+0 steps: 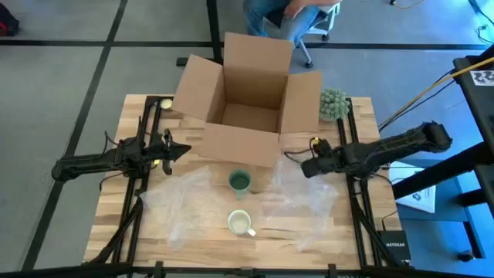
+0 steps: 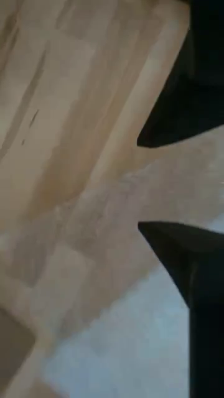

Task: Wrap mug
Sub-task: Prepare the right transparent bubble wrap

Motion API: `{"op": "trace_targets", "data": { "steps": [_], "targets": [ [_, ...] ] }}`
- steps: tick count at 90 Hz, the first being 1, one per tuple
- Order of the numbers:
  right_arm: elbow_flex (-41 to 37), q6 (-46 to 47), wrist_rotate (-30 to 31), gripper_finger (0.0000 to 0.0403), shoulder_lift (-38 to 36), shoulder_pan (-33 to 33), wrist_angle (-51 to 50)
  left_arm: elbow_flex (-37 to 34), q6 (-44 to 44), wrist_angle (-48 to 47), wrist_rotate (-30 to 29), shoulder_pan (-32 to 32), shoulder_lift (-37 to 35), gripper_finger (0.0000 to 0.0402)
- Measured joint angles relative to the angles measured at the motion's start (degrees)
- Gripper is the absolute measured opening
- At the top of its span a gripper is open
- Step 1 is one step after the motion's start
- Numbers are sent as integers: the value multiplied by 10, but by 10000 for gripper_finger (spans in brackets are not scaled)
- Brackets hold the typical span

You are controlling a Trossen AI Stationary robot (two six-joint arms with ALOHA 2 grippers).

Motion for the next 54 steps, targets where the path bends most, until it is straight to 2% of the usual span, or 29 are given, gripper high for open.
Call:
{"op": "trace_targets", "data": {
  "steps": [14, 31, 43, 54],
  "targets": [
    [-68, -36, -36, 227, 5, -49, 114, 0, -4, 0, 0, 0, 0, 0],
    [-124, -37, -39, 197, 2, -54, 197, 0, -2, 0, 1, 0, 1, 0],
    [-131, -52, -50, 144, 3, -54, 216, 0, 7, 0, 1, 0, 0, 0],
    [-118, -98, -84, 56, 5, -54, 213, 0, 7, 0, 1, -1, 0, 0]
  ]
}}
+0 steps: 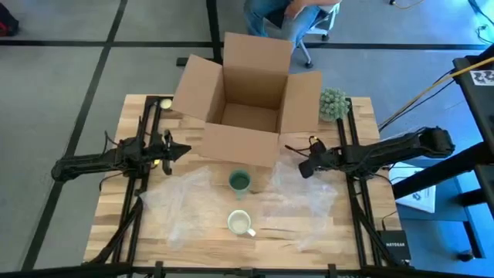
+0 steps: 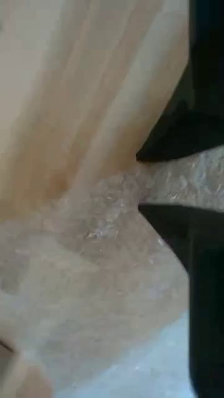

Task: Wrap mug
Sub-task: Prepare the right transparent bubble wrap

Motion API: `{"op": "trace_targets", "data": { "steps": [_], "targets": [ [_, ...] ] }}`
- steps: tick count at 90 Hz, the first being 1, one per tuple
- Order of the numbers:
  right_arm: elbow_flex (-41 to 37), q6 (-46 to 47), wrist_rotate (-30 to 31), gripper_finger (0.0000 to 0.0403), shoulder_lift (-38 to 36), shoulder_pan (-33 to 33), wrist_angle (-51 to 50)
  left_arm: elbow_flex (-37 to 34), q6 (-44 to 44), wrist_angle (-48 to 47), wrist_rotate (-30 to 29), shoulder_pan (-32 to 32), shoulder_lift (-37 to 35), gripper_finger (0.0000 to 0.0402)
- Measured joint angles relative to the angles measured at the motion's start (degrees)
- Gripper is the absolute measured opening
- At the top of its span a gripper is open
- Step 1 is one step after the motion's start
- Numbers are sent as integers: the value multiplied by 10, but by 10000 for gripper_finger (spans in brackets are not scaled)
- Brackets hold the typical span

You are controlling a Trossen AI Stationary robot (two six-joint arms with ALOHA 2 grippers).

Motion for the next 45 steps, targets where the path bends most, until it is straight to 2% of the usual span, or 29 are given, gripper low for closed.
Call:
{"op": "trace_targets", "data": {
  "steps": [5, 12, 31, 45],
  "targets": [
    [15, -25, -21, 19, 1, 1, -12, 0, 0, 0, 0, -2, 0, 0],
    [60, -49, -18, 12, -1, 2, -57, 0, 4, 0, 0, -6, 0, 0],
    [246, -95, 114, 3, -2, 1, -317, 0, 24, 0, 0, -10, 0, 0],
    [377, -115, 145, 1, -2, 28, -438, 0, 38, 0, 0, -10, 0, 0]
  ]
}}
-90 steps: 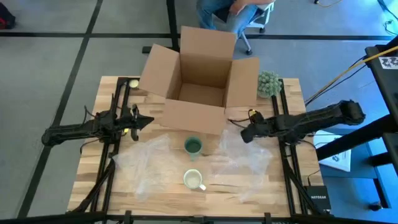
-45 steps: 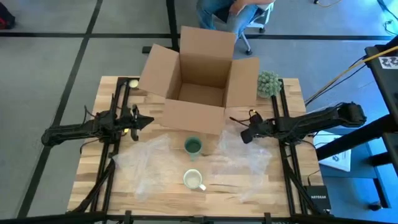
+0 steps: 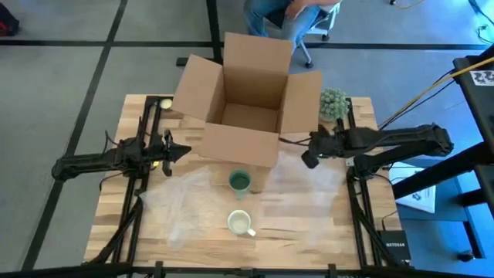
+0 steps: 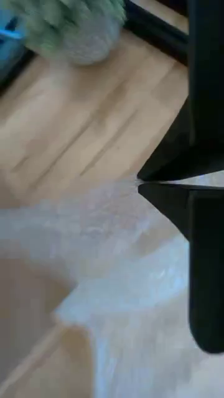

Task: Wrap mug
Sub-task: Prepare the right transparent bubble wrap

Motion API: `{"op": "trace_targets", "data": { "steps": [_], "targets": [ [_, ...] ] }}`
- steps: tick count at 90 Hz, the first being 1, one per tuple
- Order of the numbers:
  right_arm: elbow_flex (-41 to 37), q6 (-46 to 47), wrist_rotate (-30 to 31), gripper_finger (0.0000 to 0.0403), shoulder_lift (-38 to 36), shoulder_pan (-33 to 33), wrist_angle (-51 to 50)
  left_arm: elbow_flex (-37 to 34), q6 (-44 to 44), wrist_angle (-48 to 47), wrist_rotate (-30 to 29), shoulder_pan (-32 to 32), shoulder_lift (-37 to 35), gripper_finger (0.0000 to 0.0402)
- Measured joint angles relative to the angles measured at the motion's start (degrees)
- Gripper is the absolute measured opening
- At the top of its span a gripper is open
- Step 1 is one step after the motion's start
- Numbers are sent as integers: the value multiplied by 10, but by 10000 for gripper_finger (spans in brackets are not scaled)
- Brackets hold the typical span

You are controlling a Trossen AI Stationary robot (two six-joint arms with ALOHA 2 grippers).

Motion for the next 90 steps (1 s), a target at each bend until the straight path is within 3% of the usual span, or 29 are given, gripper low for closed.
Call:
{"op": "trace_targets", "data": {
  "steps": [9, 19, 33, 53, 67, 77, 90],
  "targets": [
    [45, -1, 3, 0, 0, 12, -61, 0, 14, 0, -3, 1, 0, 0],
    [73, 39, 117, 0, -1, 34, -96, 0, 21, 1, -7, 2, 0, 0],
    [79, 20, 151, 0, 4, 23, -96, 0, 26, 2, -9, 2, 0, 0],
    [8, 12, 165, 0, 13, 3, -69, 0, 25, 3, -16, 2, 0, 0],
    [-48, 13, 224, 4, 17, -2, -35, 0, 24, 3, -16, 2, 0, 0],
    [-56, 16, 242, 32, 16, -22, -37, 0, 16, 3, -16, 2, 0, 0],
    [-30, 15, 220, 105, 16, -43, -47, 0, 8, 3, -16, 2, 0, 0]
  ]
}}
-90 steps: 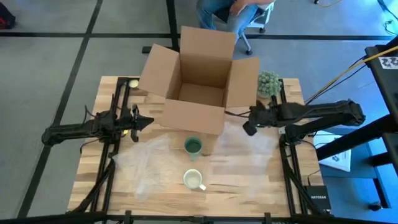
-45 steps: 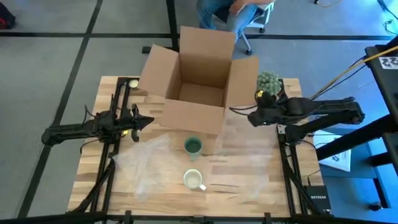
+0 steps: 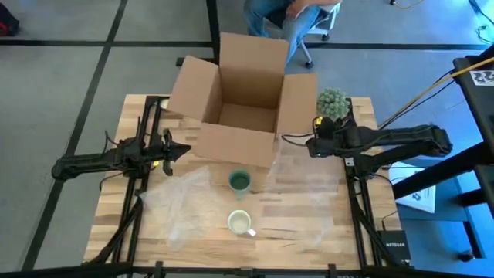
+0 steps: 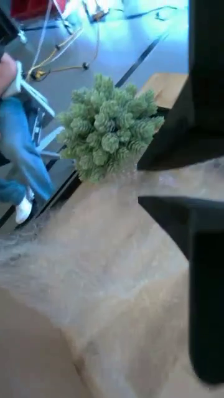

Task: Wrap mug
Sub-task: Prepare the right transparent bubble wrap

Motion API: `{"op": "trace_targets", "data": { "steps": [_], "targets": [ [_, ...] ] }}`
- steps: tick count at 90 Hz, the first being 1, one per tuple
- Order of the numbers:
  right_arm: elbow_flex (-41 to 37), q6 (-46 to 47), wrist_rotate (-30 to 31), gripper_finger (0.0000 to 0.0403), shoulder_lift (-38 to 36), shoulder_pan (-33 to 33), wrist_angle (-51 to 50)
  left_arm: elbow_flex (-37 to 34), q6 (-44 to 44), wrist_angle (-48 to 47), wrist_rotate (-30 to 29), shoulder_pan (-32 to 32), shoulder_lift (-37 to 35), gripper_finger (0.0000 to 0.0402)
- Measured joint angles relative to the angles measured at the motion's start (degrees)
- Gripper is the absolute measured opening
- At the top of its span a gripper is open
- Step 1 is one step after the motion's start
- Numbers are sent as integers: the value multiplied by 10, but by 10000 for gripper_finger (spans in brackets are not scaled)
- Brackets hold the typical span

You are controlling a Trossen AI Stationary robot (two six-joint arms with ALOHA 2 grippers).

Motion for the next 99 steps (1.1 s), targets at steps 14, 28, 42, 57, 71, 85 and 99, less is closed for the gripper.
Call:
{"op": "trace_targets", "data": {
  "steps": [14, 28, 42, 57, 71, 85, 99],
  "targets": [
    [84, -27, -127, 179, 0, 0, -55, 0, 0, 1, 0, 0, 0, 0],
    [176, -14, -262, 216, -1, 3, -120, 0, 1, 1, 0, 0, 0, 0],
    [190, -8, -357, 222, -2, 72, -44, 0, 1, 1, 0, 0, 0, 0],
    [95, 19, -376, 223, 19, 194, 151, 0, 1, 0, 0, 0, 0, 0],
    [-31, 67, -377, 223, 86, 275, 332, 0, 5, 0, -2, 0, 0, 0],
    [-95, 127, -381, 223, 186, 335, 453, 0, 5, 0, -2, 0, 0, 0],
    [-74, 153, -381, 223, 283, 375, 464, 0, 5, 0, -2, 0, 0, 0]
  ]
}}
